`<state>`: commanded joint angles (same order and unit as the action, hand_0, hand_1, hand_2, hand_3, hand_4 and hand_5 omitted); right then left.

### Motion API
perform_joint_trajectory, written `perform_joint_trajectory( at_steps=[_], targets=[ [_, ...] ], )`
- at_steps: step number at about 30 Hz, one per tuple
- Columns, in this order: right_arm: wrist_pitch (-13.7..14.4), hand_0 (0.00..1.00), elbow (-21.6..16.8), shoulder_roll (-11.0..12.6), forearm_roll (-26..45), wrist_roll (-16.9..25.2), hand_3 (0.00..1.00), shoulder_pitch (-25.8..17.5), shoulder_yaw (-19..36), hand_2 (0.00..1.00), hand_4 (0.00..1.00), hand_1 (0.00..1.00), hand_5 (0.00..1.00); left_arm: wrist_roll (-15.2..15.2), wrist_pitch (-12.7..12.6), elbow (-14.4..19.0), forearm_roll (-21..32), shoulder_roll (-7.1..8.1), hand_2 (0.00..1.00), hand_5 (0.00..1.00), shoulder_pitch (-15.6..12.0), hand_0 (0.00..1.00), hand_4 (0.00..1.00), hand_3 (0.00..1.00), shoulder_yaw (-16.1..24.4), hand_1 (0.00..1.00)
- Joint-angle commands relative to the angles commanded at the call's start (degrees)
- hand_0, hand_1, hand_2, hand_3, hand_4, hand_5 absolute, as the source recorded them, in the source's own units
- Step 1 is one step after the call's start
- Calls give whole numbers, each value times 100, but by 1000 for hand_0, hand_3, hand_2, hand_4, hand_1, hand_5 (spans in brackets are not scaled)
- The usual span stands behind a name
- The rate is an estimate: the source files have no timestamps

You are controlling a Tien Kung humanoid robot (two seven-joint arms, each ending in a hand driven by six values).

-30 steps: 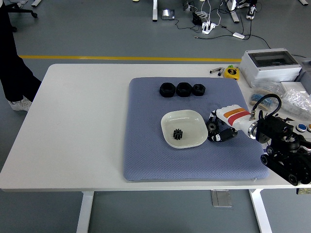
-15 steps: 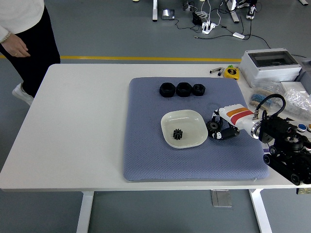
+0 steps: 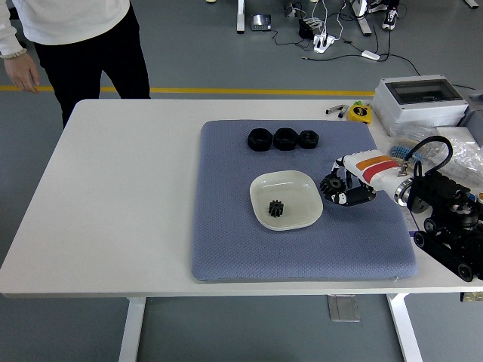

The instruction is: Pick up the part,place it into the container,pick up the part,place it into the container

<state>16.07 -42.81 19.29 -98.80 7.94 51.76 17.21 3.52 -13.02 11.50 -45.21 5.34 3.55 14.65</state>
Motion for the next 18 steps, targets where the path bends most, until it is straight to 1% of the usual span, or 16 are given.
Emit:
perform_joint_trajectory(
  at_steps=[5,8,12,15,18],
  targets=[
    [17,28,-370,90,-269,-47,509,-13,296,325,776,174,564,4,8,-2,-6,3,738,642,-4,696,665,636,4,718],
    [29,26,-775,145,-460,-96,510,1,442,321,759,168,566,3,8,-4,0,5,738,643,-11,696,665,636,2,718],
    [-32,26,-1284,143,-668,-169,510,53,417,321,759,168,566,8,14,-5,-18,9,738,643,-13,696,665,636,13,718],
    [-160,32,-1444,76,-883,-303,515,103,282,326,757,173,552,10,18,-3,-17,12,738,642,-10,697,665,636,13,718],
    [-198,32,-1441,-28,-1119,-491,515,143,97,326,757,173,552,8,19,1,2,17,738,642,-8,697,665,636,3,718]
  ],
)
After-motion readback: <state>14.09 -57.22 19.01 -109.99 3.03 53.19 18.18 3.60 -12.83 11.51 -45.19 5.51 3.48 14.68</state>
